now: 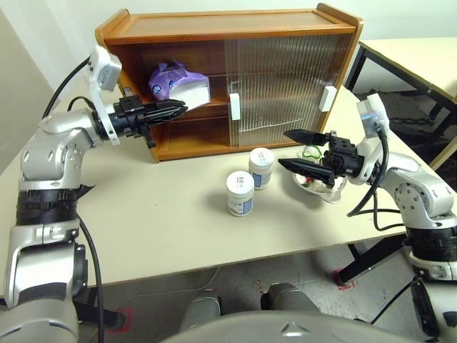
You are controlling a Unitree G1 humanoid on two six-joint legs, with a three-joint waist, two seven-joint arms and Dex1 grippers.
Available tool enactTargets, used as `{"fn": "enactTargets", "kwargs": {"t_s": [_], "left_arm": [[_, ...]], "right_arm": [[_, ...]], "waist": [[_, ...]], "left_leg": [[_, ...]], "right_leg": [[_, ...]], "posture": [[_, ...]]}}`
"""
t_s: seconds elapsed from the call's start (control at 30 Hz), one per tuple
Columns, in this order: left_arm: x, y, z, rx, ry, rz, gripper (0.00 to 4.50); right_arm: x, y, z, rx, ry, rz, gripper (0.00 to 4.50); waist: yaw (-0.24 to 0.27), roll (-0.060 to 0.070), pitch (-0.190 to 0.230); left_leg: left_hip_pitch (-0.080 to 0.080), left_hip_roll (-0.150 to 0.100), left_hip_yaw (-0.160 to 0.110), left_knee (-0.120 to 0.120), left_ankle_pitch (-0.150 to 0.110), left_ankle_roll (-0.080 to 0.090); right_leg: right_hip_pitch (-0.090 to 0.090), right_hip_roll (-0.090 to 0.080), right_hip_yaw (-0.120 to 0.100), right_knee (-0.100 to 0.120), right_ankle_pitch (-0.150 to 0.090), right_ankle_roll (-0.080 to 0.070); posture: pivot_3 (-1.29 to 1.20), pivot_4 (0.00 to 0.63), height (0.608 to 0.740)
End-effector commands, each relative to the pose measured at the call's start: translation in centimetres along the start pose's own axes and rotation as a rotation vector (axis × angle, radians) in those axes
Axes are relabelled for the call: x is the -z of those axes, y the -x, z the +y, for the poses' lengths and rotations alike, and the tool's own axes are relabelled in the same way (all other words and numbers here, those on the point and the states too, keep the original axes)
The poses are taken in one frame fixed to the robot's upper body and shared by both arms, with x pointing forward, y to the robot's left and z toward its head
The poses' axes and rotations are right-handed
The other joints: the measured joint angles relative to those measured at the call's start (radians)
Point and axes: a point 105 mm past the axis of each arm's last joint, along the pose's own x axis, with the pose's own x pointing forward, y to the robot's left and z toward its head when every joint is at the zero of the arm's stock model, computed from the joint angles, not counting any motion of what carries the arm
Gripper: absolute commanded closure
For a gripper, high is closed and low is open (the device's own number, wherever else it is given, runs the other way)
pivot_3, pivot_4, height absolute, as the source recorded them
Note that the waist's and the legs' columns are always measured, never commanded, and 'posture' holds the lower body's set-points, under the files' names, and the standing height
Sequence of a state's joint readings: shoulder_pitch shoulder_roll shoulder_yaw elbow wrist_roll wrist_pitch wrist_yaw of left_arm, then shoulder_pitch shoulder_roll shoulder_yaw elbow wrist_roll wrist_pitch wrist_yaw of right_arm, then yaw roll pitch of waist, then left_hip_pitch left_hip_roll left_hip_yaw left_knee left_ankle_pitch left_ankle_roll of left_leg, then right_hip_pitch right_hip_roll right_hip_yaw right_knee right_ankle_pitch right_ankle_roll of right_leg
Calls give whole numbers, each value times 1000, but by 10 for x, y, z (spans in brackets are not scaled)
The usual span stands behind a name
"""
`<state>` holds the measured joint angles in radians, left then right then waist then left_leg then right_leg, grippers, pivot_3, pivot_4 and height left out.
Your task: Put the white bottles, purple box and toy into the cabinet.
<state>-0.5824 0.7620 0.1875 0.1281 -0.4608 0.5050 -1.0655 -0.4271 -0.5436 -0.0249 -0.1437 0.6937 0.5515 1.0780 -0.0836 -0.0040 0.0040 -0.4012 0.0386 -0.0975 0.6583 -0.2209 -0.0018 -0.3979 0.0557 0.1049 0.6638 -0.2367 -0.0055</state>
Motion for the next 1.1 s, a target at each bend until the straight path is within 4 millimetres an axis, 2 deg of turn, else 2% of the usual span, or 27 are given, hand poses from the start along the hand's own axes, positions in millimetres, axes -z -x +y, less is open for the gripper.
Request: {"fn": "enactTargets", "kwargs": {"t_s": [0.03, 0.17, 0.33, 0.47, 0.63, 0.87, 1.1], "left_arm": [[5, 5, 5, -96, 57, -12, 4462], [17, 13, 6, -207, 83, -21, 4462], [14, 17, 8, -318, 89, -83, 4462], [16, 23, 16, -429, 90, -104, 4462], [21, 20, 24, -478, 83, -101, 4462], [28, 2, 24, -431, 87, -95, 4462], [23, -30, 27, -359, 70, -120, 4462]], "right_arm": [[-4, 0, 1, -7, 12, 6, 0], [-3, 3, 1, -2, 8, 10, 0], [-1, 3, 0, -1, 2, 12, 0], [0, 3, 0, -4, 1, 12, 0], [0, 2, 1, -8, 1, 13, 0], [0, 4, 1, -2, 1, 15, 0], [1, 6, 0, 9, 2, 12, 0]], "waist": [[1, 0, 0], [2, 0, 0], [5, 0, 0], [6, 0, 0], [10, 0, 0], [16, 0, 0], [18, -1, 1]], "left_leg": [[-1, 0, 1, 0, 0, 0], [0, 0, 5, -1, 0, 0], [0, 0, 5, -1, 0, -1], [2, -1, 6, 0, 0, -1], [3, -1, 6, 0, -1, -2], [2, 0, 5, 0, -2, -5], [2, 0, 5, 0, -3, -6]], "right_leg": [[-1, 0, -1, 0, 0, -1], [-1, 1, -2, 0, -1, -3], [0, 5, -3, 0, -1, -3], [2, 5, -4, 0, -1, -3], [3, 5, -3, 0, -1, -3], [2, 5, -2, -1, -1, -3], [3, 2, -2, -2, -1, -3]], "posture": [[-113, 0, 740], [-113, 0, 740], [-108, 0, 740], [-108, 0, 740], [-105, 0, 740], [-112, 0, 740], [-138, 0, 740]]}}
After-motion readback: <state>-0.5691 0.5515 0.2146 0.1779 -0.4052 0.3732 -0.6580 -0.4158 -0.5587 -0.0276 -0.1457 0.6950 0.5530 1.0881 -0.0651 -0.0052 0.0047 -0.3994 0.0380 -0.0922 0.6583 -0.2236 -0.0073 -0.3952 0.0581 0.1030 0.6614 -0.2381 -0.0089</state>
